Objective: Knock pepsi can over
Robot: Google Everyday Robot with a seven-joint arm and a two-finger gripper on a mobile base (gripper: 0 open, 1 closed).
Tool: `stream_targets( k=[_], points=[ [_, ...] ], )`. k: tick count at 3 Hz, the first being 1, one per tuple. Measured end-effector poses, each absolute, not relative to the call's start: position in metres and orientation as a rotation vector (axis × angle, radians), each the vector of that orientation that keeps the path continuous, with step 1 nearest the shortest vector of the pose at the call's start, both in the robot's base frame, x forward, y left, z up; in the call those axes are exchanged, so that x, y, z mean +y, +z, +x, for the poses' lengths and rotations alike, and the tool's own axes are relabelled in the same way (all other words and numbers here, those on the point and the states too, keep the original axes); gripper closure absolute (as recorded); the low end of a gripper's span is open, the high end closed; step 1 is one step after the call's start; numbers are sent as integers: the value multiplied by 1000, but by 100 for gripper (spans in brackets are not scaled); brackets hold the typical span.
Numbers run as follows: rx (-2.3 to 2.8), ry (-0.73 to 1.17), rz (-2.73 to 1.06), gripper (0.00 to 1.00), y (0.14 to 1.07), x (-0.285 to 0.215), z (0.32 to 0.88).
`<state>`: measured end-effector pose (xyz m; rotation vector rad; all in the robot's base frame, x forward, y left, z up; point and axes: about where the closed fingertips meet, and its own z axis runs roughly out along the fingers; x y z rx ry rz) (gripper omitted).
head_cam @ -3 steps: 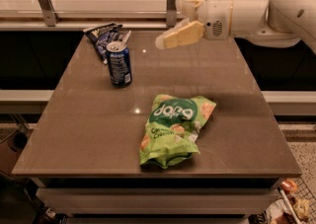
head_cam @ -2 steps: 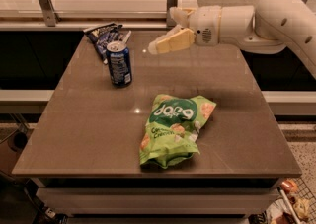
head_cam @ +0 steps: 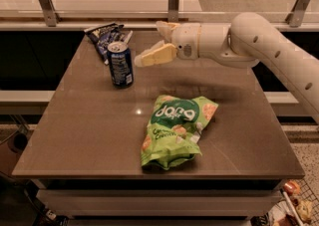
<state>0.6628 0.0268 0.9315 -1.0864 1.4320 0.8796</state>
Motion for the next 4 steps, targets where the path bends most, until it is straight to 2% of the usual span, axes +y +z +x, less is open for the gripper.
stream_targets(
  k=[4],
  points=[
    [1353, 966, -1116, 0, 901, 103, 641]
  ],
)
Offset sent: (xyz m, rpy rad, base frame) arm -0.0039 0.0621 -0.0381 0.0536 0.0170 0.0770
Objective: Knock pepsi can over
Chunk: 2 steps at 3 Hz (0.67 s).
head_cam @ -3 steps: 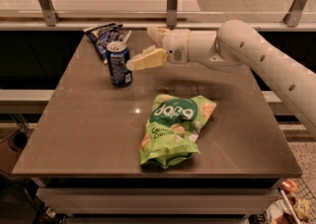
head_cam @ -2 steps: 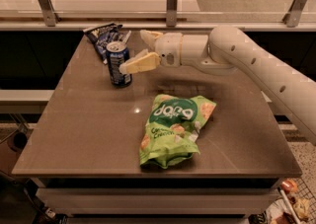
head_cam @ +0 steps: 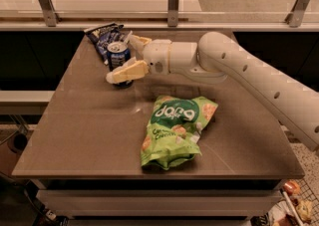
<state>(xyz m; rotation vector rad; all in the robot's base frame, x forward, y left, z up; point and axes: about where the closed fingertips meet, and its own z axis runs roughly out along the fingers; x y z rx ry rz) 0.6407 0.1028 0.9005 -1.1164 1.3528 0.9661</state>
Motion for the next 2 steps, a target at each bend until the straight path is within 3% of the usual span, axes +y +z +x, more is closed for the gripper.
stream_targets(
  k=[1, 2],
  points=[
    [1334, 981, -1103, 0, 894, 114, 635],
    [1307, 997, -1071, 17, 884, 116, 636]
  ],
)
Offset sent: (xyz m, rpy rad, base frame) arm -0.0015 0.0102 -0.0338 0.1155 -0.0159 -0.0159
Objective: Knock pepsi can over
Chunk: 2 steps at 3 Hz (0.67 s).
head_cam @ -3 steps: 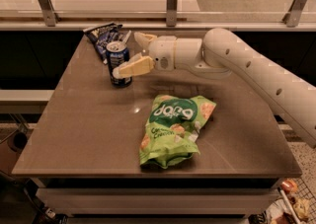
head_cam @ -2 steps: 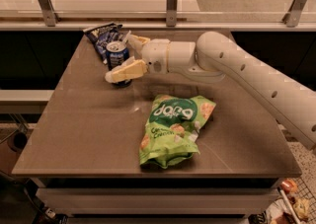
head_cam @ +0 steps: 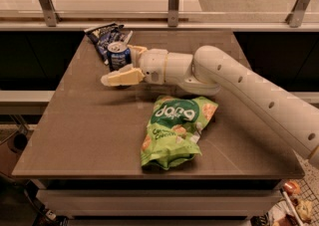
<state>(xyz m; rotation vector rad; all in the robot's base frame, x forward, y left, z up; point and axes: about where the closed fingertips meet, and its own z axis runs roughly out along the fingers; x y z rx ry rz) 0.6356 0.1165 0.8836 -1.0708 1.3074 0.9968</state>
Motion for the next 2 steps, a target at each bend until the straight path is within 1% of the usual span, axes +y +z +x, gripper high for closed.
stream_targets(
  k=[2],
  points=[
    [1299, 1004, -1076, 64, 884, 122, 634]
  ],
)
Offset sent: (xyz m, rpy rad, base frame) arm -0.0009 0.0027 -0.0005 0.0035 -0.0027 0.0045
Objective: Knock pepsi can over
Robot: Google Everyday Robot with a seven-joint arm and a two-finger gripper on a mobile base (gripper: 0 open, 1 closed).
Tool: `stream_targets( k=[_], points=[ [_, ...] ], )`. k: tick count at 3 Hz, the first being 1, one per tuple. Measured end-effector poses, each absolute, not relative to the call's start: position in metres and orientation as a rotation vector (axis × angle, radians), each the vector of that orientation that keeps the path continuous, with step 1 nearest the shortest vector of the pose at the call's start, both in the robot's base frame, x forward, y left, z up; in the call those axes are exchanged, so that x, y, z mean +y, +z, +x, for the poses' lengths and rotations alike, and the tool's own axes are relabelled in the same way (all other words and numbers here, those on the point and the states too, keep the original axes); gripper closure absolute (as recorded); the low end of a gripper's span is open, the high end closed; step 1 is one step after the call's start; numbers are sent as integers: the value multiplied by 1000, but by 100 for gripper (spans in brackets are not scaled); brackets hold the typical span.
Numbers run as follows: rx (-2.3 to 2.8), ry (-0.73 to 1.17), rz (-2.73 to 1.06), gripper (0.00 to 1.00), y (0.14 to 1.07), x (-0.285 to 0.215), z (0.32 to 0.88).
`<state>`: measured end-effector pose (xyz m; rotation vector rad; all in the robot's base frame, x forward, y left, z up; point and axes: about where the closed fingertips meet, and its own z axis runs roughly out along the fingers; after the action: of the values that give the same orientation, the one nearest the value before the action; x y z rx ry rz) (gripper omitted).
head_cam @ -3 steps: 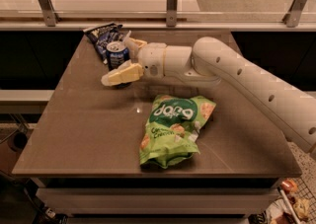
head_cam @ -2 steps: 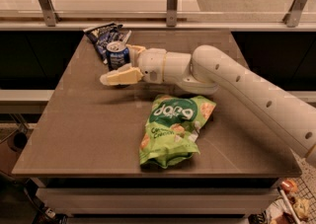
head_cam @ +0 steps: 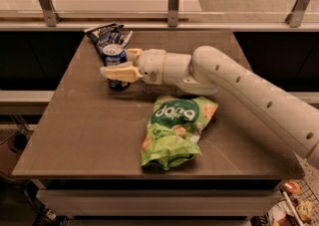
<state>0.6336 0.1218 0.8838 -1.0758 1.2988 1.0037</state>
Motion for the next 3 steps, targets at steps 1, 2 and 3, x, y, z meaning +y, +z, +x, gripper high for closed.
stream_targets(
  k=[1, 2, 3],
  points=[
    [1296, 1007, -1079, 87, 884, 124, 633],
    [1294, 1010, -1082, 100, 885, 127, 632],
    [1294, 1010, -1082, 100, 885, 127, 631]
  ],
)
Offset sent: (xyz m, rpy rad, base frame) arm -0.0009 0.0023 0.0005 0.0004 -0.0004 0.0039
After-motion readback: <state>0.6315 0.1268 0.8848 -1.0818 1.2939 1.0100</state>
